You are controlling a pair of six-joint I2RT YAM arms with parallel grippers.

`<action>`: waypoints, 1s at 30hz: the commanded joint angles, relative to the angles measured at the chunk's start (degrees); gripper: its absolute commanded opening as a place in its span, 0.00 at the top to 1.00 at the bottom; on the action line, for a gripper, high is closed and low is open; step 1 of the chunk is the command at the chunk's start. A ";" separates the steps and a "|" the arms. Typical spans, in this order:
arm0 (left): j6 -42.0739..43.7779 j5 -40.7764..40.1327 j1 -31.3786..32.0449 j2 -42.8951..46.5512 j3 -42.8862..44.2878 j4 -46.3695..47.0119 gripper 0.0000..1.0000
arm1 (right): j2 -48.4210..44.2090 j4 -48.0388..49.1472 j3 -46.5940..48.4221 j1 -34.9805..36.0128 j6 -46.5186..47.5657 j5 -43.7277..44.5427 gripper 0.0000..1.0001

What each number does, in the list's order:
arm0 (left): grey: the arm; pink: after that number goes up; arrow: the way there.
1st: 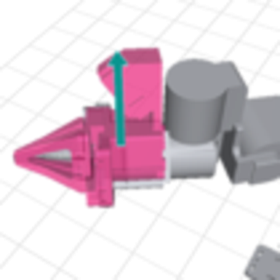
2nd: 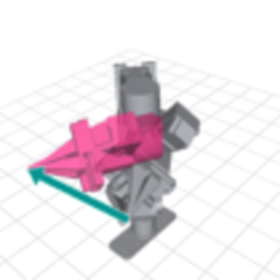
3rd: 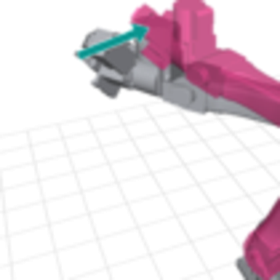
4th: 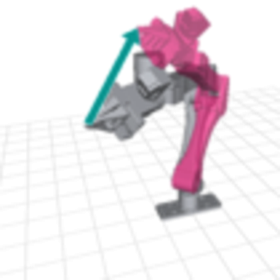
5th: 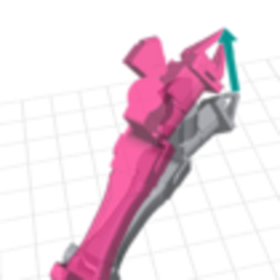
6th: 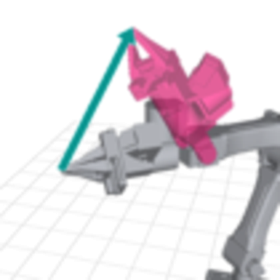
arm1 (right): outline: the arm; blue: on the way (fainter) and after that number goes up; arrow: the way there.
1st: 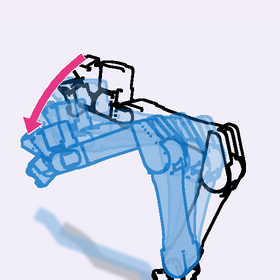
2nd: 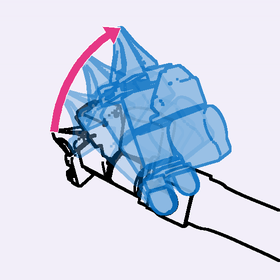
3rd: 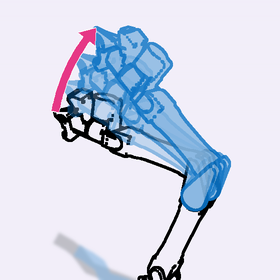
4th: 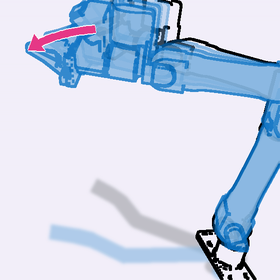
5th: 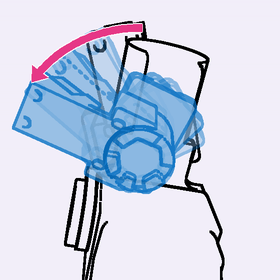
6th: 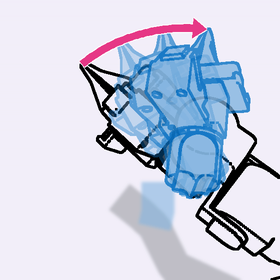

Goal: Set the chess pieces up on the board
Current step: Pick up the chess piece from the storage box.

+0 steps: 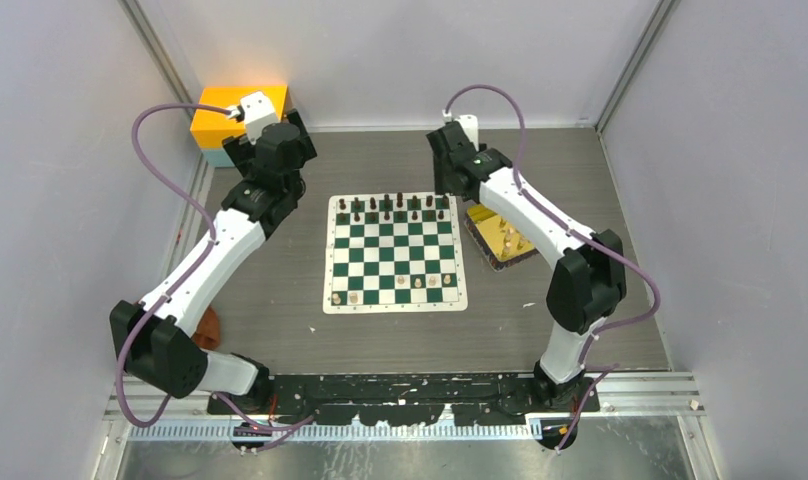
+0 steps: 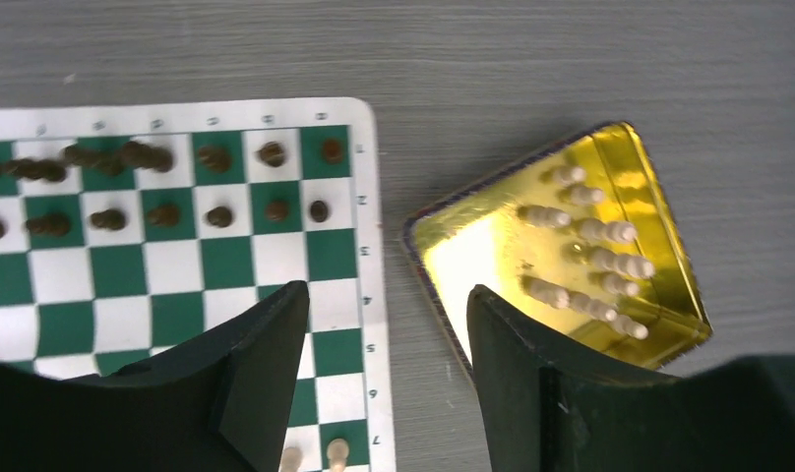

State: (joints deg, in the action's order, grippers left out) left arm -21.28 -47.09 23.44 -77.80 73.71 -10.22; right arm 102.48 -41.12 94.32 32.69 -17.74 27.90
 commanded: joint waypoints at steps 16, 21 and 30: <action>-9.15 3.29 -0.32 2.39 -2.86 -4.85 0.02 | -10.16 4.35 -14.39 -11.01 -7.91 7.02 0.43; -10.55 4.81 -0.12 3.17 -3.28 -4.73 0.04 | -8.96 4.45 -13.07 -13.38 -8.15 5.15 0.43; -7.64 3.73 0.20 2.36 -1.68 -4.16 0.04 | -4.96 5.41 -12.23 -15.81 -10.21 3.16 0.44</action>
State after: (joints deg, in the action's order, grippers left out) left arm -29.91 -42.41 23.51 -76.36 69.56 -16.60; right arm 96.55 -38.37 80.07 17.12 -26.15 31.42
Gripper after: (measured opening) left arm 0.962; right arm 0.562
